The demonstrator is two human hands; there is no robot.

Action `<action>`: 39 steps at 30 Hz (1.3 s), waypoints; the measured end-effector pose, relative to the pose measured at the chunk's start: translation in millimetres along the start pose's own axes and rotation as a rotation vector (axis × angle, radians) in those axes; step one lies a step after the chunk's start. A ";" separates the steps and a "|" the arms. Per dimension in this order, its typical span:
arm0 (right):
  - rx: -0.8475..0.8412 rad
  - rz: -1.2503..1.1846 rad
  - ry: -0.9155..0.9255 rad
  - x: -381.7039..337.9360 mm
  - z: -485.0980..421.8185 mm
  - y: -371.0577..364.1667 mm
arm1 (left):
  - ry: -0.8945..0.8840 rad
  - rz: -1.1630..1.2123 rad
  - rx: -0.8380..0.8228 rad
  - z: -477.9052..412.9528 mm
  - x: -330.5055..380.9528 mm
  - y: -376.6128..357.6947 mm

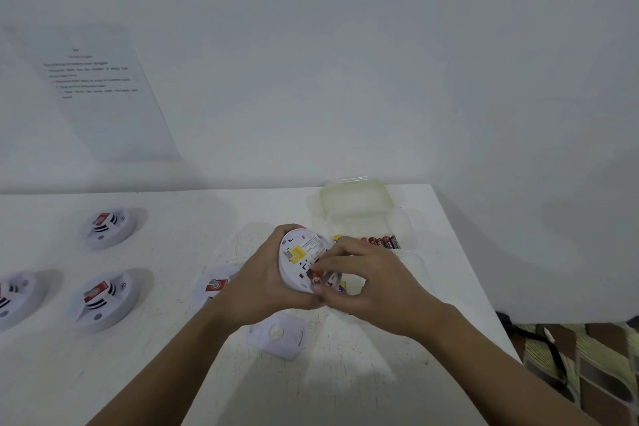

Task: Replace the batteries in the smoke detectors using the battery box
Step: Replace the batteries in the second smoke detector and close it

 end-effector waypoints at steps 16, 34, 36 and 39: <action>0.206 -0.142 -0.497 66.4 23.3 19.0 | -0.043 -0.007 0.068 13.2 0.6 22.1; 0.203 0.107 -0.500 94.2 -16.6 26.1 | -0.018 0.029 0.081 0.0 -9.3 24.1; 0.161 0.129 -0.510 102.4 -31.3 25.9 | -0.017 0.038 0.080 -4.8 -10.6 25.0; -0.021 0.200 -0.552 117.8 -48.3 16.2 | -0.012 0.031 0.077 -12.8 -14.7 26.3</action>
Point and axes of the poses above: each hand's wrist, its own z-axis away from the middle knuckle, its own y-axis out of the back of the hand, x = y × z, the point moved 6 cm from there along -z, towards the middle knuckle, and after that the axes turned 9 degrees about -z, right-handed, at the moved point
